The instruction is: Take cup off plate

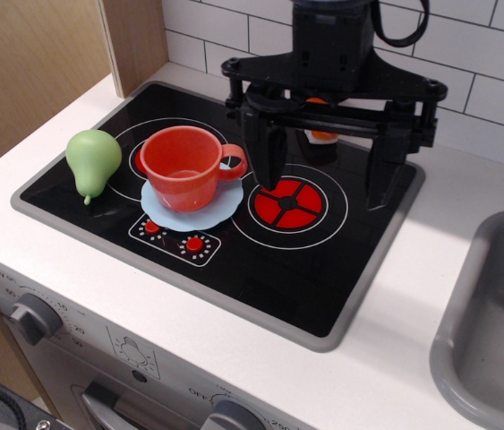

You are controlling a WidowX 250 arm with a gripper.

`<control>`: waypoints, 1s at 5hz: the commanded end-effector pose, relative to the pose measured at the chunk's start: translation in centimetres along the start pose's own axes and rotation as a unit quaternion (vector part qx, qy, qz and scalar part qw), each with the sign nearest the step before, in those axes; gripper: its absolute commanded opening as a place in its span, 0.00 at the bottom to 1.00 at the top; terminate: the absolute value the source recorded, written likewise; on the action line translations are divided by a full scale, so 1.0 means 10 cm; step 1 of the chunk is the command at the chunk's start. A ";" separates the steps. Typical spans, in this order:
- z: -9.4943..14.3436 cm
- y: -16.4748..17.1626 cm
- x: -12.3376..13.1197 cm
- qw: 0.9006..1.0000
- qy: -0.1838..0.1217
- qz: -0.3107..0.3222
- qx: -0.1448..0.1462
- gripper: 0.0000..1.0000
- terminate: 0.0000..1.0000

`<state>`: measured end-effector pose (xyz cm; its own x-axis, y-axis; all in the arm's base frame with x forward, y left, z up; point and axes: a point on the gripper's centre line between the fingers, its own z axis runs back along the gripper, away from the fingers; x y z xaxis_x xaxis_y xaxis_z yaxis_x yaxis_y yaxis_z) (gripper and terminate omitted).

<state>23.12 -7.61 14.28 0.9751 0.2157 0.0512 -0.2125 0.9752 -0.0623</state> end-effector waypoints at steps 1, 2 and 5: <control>0.00 0.00 0.00 1.000 0.000 0.000 0.000 1.00 0.00; -0.06 0.12 0.16 0.997 0.006 0.074 -0.015 1.00 0.00; -0.36 0.69 0.47 0.901 -0.065 0.429 0.023 1.00 0.00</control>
<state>26.44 -0.27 9.16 0.4244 0.9002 0.0974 -0.9011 0.4304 -0.0525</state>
